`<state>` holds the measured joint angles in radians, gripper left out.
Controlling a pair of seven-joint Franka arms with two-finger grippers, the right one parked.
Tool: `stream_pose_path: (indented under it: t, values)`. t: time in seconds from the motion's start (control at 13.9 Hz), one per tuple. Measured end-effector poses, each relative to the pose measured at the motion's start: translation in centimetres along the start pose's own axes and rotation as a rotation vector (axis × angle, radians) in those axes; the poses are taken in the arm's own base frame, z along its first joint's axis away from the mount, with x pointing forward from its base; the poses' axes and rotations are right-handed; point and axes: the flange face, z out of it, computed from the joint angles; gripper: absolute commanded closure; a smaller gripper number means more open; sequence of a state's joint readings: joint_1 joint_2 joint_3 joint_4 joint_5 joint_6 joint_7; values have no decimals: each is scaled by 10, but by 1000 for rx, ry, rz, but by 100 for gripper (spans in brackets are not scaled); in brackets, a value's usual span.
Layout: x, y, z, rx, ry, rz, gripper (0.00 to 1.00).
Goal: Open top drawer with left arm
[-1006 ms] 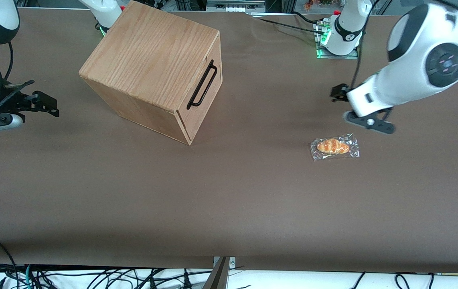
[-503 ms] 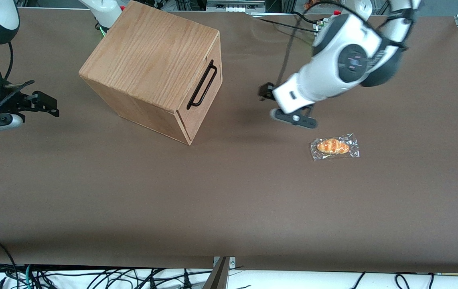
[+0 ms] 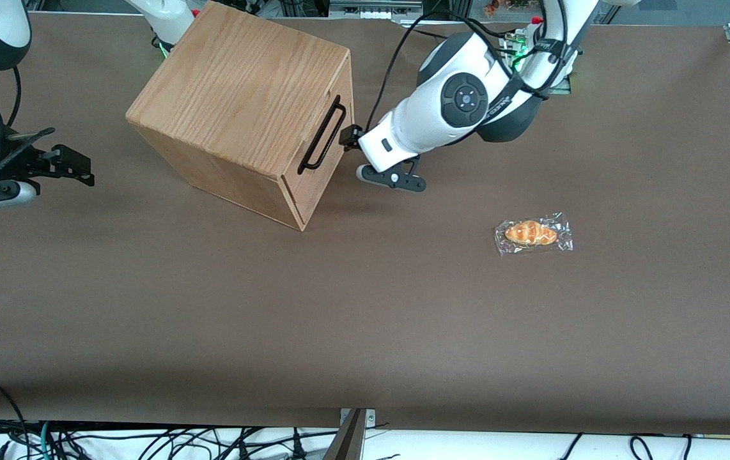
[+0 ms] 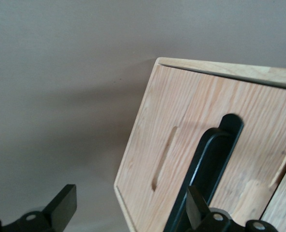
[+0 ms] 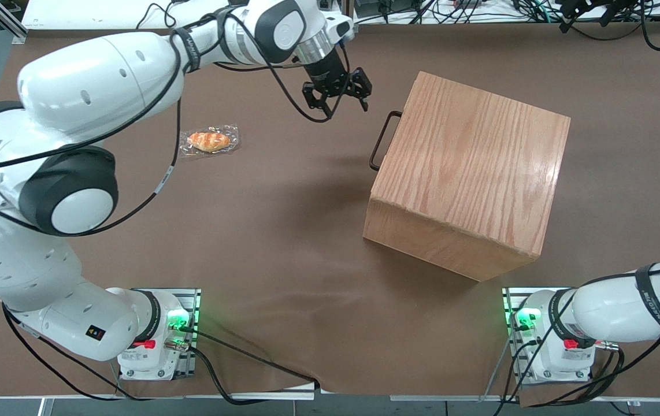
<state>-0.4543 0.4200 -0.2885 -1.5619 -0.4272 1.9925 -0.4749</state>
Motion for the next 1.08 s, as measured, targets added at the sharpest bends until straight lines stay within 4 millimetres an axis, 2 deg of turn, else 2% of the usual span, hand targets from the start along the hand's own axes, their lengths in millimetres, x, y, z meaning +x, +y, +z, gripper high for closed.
stream_pose_path:
  t: [0.36, 0.57, 0.86, 1.08]
  values:
    - [9, 13, 29, -7, -21, -2, 0]
    - [8, 26, 33, -16, -21, 16, 0]
    - [-1, 39, 60, -5, -47, 38, 0]
    - [2, 39, 65, -7, -38, 47, 0]
